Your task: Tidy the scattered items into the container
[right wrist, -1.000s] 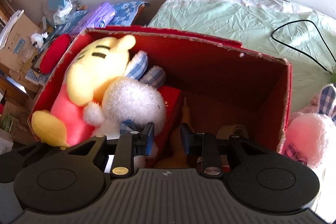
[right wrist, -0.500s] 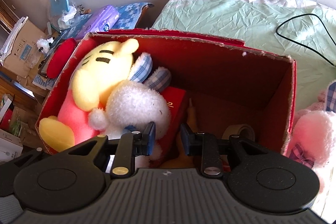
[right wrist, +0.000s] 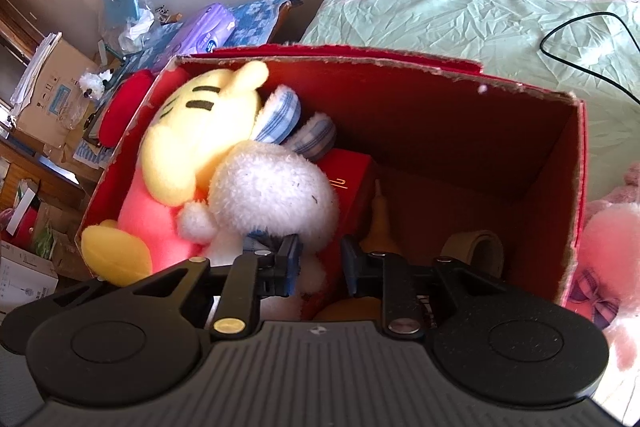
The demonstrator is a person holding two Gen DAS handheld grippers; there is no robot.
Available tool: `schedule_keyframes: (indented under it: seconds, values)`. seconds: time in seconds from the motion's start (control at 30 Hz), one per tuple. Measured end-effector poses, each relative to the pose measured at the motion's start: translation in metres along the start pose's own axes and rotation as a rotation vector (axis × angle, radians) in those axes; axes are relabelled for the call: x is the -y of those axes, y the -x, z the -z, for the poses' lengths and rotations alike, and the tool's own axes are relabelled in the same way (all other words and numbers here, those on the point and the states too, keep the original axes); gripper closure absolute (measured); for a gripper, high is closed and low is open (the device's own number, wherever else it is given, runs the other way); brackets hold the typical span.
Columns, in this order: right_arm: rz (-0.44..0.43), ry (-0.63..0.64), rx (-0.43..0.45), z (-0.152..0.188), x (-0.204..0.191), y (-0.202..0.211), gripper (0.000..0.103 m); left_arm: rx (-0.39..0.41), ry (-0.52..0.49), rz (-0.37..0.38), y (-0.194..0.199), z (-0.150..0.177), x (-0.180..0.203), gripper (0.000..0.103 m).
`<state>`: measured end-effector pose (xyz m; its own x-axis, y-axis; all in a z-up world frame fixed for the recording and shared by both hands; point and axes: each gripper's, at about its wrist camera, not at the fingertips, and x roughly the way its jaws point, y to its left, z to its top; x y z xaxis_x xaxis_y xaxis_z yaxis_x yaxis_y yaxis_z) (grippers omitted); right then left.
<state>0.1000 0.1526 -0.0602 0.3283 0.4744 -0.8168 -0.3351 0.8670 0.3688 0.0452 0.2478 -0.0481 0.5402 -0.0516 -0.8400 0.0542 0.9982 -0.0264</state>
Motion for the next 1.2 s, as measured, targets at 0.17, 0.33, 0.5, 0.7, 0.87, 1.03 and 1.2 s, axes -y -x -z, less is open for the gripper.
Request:
schedule_keyframes:
  seconds: [0.17, 0.33, 0.5, 0.7, 0.87, 1.03, 1.2]
  values:
    - [0.003, -0.001, 0.008, -0.001, 0.002, 0.003, 0.074, -0.003, -0.007, 0.001, -0.001, 0.001, 0.0, 0.037]
    - [0.001, -0.001, 0.024, 0.0, 0.003, 0.01, 0.074, 0.005, -0.018, 0.009, 0.003, 0.001, 0.003, 0.029]
    - [0.012, -0.01, 0.045, 0.001, 0.005, 0.017, 0.07, 0.014, -0.02, 0.016, 0.008, 0.003, 0.004, 0.024]
    - [0.011, -0.039, 0.073, 0.01, 0.008, 0.025, 0.068, 0.039, -0.032, 0.03, 0.018, 0.006, 0.003, 0.022]
    - [0.014, -0.05, 0.115, 0.021, 0.008, 0.037, 0.067, 0.058, -0.049, 0.036, 0.03, 0.012, 0.004, 0.018]
    - [-0.01, -0.078, 0.16, 0.029, 0.01, 0.052, 0.067, 0.099, -0.063, 0.021, 0.045, 0.017, 0.005, 0.015]
    - [-0.017, -0.095, 0.193, 0.034, 0.011, 0.066, 0.066, 0.148, -0.067, 0.025, 0.057, 0.017, 0.008, 0.015]
